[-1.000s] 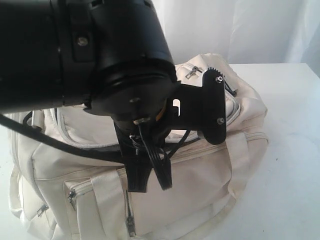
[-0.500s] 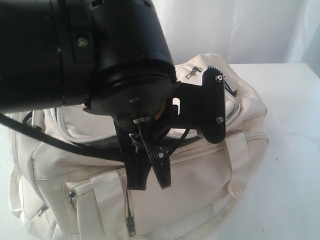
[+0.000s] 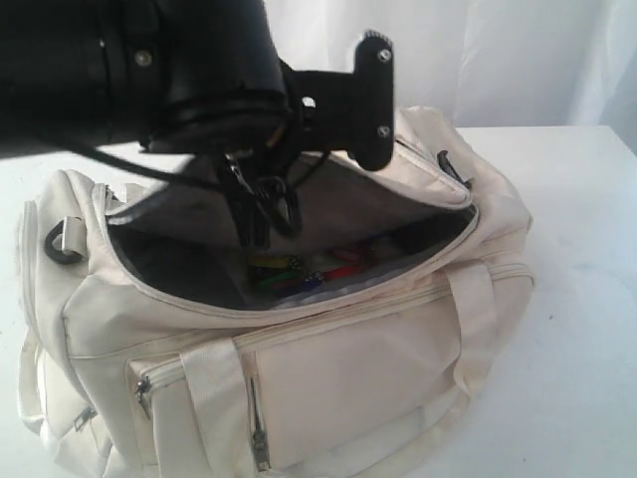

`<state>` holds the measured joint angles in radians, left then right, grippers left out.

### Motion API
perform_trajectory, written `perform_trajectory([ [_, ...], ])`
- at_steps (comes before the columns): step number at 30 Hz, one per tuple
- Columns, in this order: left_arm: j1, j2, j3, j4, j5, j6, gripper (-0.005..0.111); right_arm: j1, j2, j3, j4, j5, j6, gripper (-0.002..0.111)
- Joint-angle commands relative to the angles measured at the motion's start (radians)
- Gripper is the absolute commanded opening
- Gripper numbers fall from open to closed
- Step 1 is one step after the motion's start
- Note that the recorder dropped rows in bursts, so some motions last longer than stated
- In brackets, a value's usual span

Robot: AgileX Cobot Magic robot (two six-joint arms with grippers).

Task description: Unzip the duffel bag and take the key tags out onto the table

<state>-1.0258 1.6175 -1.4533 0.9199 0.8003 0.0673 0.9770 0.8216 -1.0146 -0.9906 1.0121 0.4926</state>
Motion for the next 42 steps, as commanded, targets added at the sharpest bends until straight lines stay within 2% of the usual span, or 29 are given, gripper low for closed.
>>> perform_trajectory([
  [1,0.130,0.006,-0.006,0.026,-0.125,-0.037,0.000,-0.001,0.000,0.010,-0.020,-0.010,0.012,0.052],
  [6,0.287,0.044,-0.006,0.026,-0.265,-0.046,0.000,-0.001,0.000,0.010,-0.020,-0.011,0.017,0.052],
  [12,0.470,0.142,-0.034,0.035,-0.342,-0.042,0.000,-0.001,0.000,0.012,-0.020,-0.014,0.027,0.052],
  [18,0.588,0.241,-0.099,0.030,-0.433,-0.045,0.000,-0.001,0.002,0.038,-0.020,-0.068,0.034,0.052],
  [21,0.618,0.284,-0.117,0.030,-0.480,-0.045,0.000,-0.001,0.012,0.040,-0.020,-0.075,0.034,0.052],
  [24,0.625,0.309,-0.128,0.030,-0.459,-0.043,0.015,-0.001,0.020,0.040,-0.020,-0.075,0.034,0.052],
  [26,0.625,0.319,-0.130,0.030,-0.438,-0.043,0.033,-0.001,0.020,0.040,-0.020,-0.077,0.034,0.052],
  [30,0.625,0.321,-0.131,0.063,-0.388,-0.043,0.086,-0.001,0.020,0.040,-0.020,-0.076,0.034,0.051],
  [32,0.623,0.319,-0.138,0.119,-0.322,-0.043,0.105,-0.001,0.020,0.040,-0.020,-0.076,0.034,0.049],
  [38,0.592,0.305,-0.227,0.313,-0.014,-0.199,0.099,-0.001,0.020,0.040,-0.020,-0.076,0.034,0.049],
  [41,0.576,0.267,-0.270,0.380,0.102,-0.288,0.090,-0.001,0.020,0.040,-0.020,-0.076,0.034,0.049],
  [42,0.570,0.234,-0.293,0.388,0.184,-0.328,0.082,-0.001,0.020,0.040,-0.020,-0.076,0.034,0.049],
])
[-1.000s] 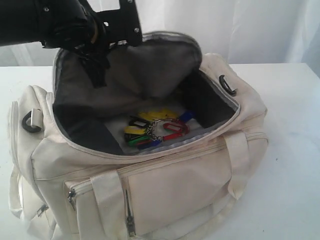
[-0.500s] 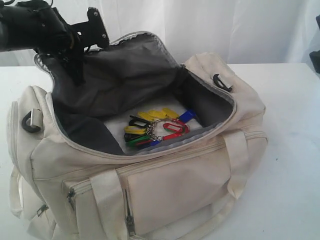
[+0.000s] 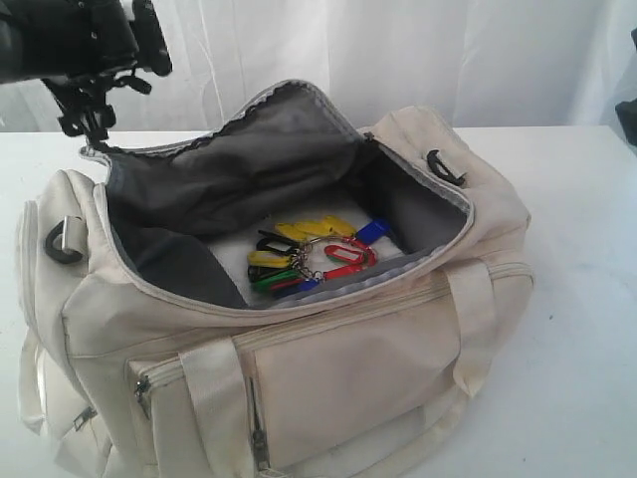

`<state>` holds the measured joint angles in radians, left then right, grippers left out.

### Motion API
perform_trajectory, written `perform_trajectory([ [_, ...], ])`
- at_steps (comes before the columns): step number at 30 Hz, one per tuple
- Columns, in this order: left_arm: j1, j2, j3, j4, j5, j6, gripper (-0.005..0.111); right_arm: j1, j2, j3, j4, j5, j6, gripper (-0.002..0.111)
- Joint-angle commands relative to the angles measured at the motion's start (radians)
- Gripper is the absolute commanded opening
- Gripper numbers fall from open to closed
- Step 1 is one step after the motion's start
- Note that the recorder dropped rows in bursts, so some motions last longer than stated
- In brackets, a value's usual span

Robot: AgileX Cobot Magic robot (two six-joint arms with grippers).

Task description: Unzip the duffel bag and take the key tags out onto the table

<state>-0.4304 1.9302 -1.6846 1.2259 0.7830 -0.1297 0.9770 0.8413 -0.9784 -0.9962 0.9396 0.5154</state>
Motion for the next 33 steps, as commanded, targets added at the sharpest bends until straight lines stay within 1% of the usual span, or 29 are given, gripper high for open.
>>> perform_trajectory([
  [1,-0.028,-0.092,-0.068,0.082,0.240,-0.139,0.078,-0.001,0.000,0.004,-0.014,-0.007,0.011,0.049],
  [2,-0.030,-0.127,-0.075,0.073,0.345,-0.140,0.067,-0.001,0.000,0.006,-0.014,-0.010,0.011,0.049],
  [3,-0.030,-0.144,-0.073,0.059,0.385,-0.140,0.062,-0.001,0.000,0.008,-0.014,-0.012,0.011,0.049],
  [4,-0.030,-0.194,-0.071,-0.030,0.438,-0.110,0.044,-0.001,-0.005,0.017,-0.014,-0.039,0.011,0.049],
  [5,-0.030,-0.227,-0.071,-0.107,0.436,-0.070,0.034,-0.001,-0.012,0.025,-0.018,-0.062,0.011,0.049],
  [6,-0.030,-0.295,-0.071,-0.286,0.423,0.037,0.014,-0.001,-0.030,0.039,-0.028,-0.106,0.011,0.049],
  [7,-0.030,-0.356,-0.071,-0.454,0.399,0.140,0.000,-0.001,-0.054,0.050,-0.043,-0.138,0.011,0.049],
  [8,-0.030,-0.405,-0.071,-0.587,0.394,0.188,0.000,-0.001,-0.074,0.058,-0.063,-0.151,0.011,0.049],
  [9,-0.030,-0.477,-0.071,-0.773,0.390,0.224,0.000,-0.001,-0.104,0.065,-0.092,-0.165,0.011,0.048],
  [10,-0.030,-0.516,-0.071,-0.862,0.390,0.258,0.000,-0.001,-0.130,0.074,-0.107,-0.181,0.016,0.046],
  [11,-0.030,-0.581,-0.071,-0.979,0.390,0.315,0.000,-0.001,-0.161,0.095,-0.130,-0.200,0.043,0.039],
  [12,-0.030,-0.620,-0.071,-1.028,0.396,0.337,0.000,-0.001,-0.179,0.114,-0.150,-0.214,0.068,0.034],
  [13,-0.030,-0.670,-0.069,-1.062,0.404,0.341,0.000,-0.001,-0.195,0.144,-0.180,-0.239,0.102,0.024],
  [14,-0.030,-0.716,-0.051,-1.067,0.397,0.341,0.000,-0.001,-0.200,0.153,-0.190,-0.248,0.124,0.018],
  [15,-0.030,-0.768,-0.009,-1.067,0.379,0.341,0.000,-0.001,-0.198,0.153,-0.191,-0.253,0.126,0.009],
  [17,-0.030,-0.838,0.061,-1.067,0.362,0.329,0.000,-0.001,-0.178,0.151,-0.186,-0.251,0.126,0.000],
  [19,-0.030,-0.902,0.131,-1.067,0.340,0.317,0.000,-0.001,-0.142,0.148,-0.177,-0.246,0.126,0.000],
  [22,-0.030,-0.998,0.271,-1.067,0.273,0.290,0.000,-0.001,-0.054,0.126,-0.093,-0.246,0.122,0.000],
  [25,-0.030,-1.086,0.439,-1.067,0.161,0.249,0.000,-0.001,0.052,0.082,-0.021,-0.252,0.099,0.000],
  [26,-0.030,-1.110,0.510,-1.067,0.109,0.231,0.000,-0.001,0.090,0.059,0.013,-0.254,0.074,0.000],
  [28,-0.030,-1.151,0.605,-1.065,0.043,0.206,0.000,-0.001,0.154,0.006,0.103,-0.254,0.000,0.000],
  [29,-0.030,-1.178,0.675,-1.065,-0.006,0.198,0.000,-0.001,0.194,-0.027,0.161,-0.250,-0.052,0.000],
  [33,-0.030,-1.291,0.864,-1.065,-0.188,0.173,0.000,-0.003,0.310,-0.177,0.360,-0.170,-0.280,0.000],
])
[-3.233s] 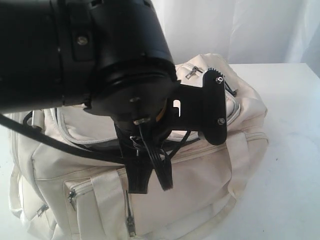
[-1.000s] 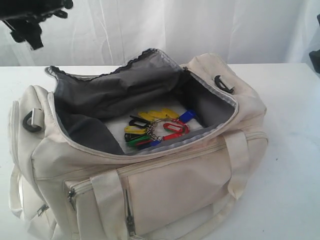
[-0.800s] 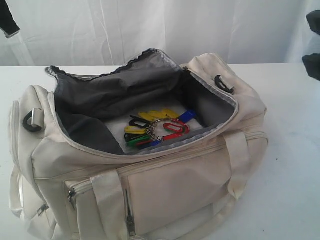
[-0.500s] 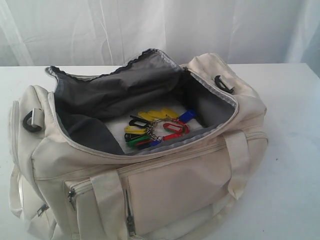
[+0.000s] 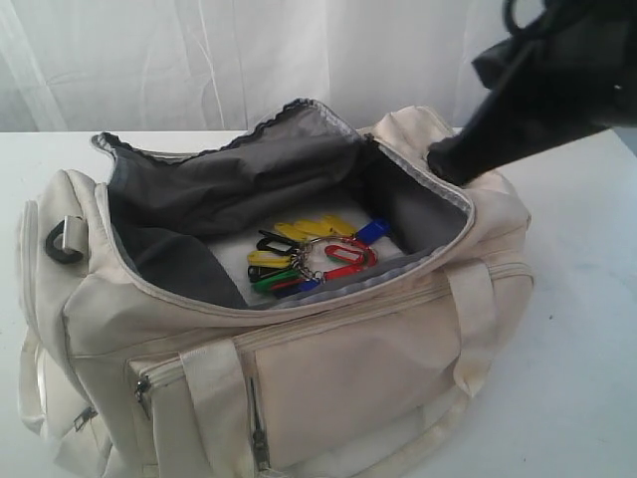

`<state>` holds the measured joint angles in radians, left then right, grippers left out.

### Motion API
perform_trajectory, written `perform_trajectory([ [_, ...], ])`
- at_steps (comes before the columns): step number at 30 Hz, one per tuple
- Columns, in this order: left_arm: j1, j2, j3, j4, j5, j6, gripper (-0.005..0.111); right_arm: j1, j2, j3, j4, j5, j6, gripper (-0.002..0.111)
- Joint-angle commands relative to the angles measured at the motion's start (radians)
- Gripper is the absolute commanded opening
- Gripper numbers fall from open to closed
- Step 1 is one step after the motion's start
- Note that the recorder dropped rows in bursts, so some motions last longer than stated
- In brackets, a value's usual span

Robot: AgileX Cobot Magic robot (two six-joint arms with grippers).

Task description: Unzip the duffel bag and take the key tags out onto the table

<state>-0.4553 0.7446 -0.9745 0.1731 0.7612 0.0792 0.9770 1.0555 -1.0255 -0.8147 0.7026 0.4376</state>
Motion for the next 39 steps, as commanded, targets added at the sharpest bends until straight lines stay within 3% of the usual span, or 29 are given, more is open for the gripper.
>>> perform_trajectory([
  [1,-0.005,-0.147,0.200,0.001,-0.226,-0.048,0.000,-0.013,0.124,-0.168,0.222,0.094,-0.254,0.000],
  [4,-0.005,-0.270,0.304,0.054,-0.330,-0.100,0.000,-0.064,0.198,-0.262,0.406,0.142,-0.424,0.000],
  [10,-0.005,-0.373,0.433,0.070,-0.301,-0.151,0.000,-0.240,0.396,-0.443,0.790,0.253,-0.725,0.000],
  [19,-0.005,-0.419,0.476,0.093,-0.375,-0.154,0.000,-0.269,0.703,-0.560,0.931,0.258,-0.748,0.001],
  [22,-0.005,-0.419,0.476,0.093,-0.383,-0.154,0.000,-0.269,0.779,-0.560,0.948,0.251,-0.748,0.010],
  [28,-0.005,-0.419,0.476,0.093,-0.385,-0.154,0.000,-0.269,0.881,-0.560,0.948,0.210,-0.748,0.050],
  [30,-0.005,-0.419,0.476,0.093,-0.387,-0.158,0.000,-0.269,0.898,-0.560,0.948,0.189,-0.748,0.058],
  [39,-0.005,-0.419,0.519,0.093,-0.460,-0.183,0.000,-0.269,0.967,-0.558,0.941,0.103,-0.748,0.060],
])
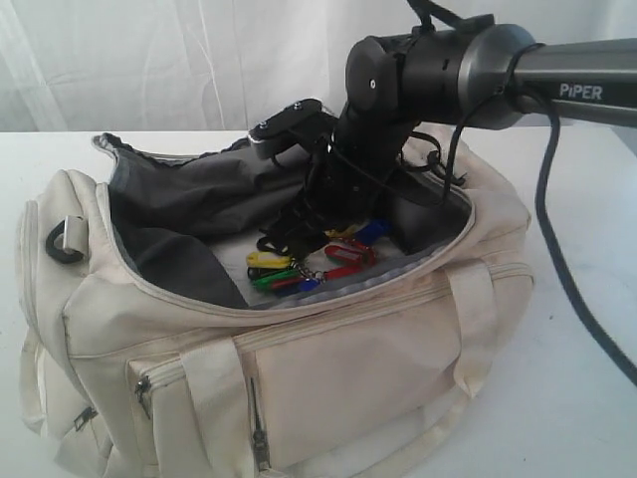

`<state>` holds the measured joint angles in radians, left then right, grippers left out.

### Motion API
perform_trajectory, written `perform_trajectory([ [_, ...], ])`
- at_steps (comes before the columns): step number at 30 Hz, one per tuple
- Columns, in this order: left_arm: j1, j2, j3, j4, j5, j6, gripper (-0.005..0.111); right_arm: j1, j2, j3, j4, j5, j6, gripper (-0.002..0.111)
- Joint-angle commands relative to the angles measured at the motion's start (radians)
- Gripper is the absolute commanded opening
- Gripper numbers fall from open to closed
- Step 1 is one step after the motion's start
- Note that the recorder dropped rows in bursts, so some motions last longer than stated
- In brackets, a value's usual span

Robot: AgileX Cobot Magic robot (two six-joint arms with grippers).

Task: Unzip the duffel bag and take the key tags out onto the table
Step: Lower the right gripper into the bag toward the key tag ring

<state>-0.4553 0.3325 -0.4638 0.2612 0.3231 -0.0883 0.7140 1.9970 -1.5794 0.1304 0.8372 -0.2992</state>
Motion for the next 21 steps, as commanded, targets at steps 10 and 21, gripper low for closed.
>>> perform_trajectory([
  [10,-0.005,-0.007,0.008,0.005,-0.025,-0.016,0.000,-0.006,-0.015,-0.004,-0.006,-0.019,-0.011,0.000],
  [21,-0.005,-0.007,0.008,0.005,-0.030,-0.016,0.000,-0.006,-0.234,-0.006,0.009,-0.056,-0.011,0.000],
])
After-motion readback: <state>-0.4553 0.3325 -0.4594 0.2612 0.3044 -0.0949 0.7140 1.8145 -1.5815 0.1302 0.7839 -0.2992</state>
